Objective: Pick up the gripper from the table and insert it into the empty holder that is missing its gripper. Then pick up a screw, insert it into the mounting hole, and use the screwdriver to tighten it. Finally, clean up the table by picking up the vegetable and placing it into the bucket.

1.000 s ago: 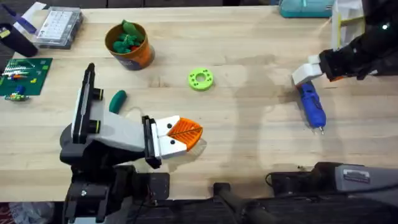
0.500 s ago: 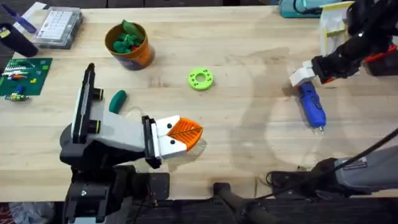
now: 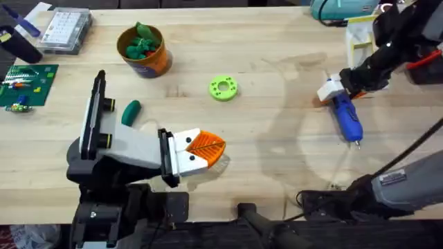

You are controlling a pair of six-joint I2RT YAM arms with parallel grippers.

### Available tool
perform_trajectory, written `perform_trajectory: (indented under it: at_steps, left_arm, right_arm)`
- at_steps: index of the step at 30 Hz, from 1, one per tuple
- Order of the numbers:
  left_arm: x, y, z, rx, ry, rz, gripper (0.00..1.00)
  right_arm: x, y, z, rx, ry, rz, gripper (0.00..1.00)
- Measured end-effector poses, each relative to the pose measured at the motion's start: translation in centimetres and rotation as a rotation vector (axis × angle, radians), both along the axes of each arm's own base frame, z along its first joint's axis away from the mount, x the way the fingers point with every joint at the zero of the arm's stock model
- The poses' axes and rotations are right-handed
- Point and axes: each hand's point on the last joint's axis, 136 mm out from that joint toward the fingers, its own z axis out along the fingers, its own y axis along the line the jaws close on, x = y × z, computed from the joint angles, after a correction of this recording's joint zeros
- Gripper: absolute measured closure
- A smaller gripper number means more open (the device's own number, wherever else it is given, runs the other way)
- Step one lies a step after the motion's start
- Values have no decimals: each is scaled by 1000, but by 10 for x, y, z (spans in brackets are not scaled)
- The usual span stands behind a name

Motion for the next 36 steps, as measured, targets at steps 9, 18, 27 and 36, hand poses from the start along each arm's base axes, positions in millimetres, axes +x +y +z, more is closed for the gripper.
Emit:
perform_trajectory:
  at_steps: [9, 18, 27, 36]
  left_arm:
    - [0, 0, 0, 0, 0, 0, 996]
    - [0, 0, 0, 0, 0, 0, 996]
    - [0, 0, 0, 0, 0, 0, 996]
    - [0, 0, 0, 0, 0, 1, 996]
  right_arm:
    - [2, -2, -3, -6, 20, 0, 30]
    - [4, -14, -6, -48, 21, -2, 975]
    - [-1, -11, -5, -38, 43, -1, 973]
    - [-14, 1, -1, 23, 114, -21, 973]
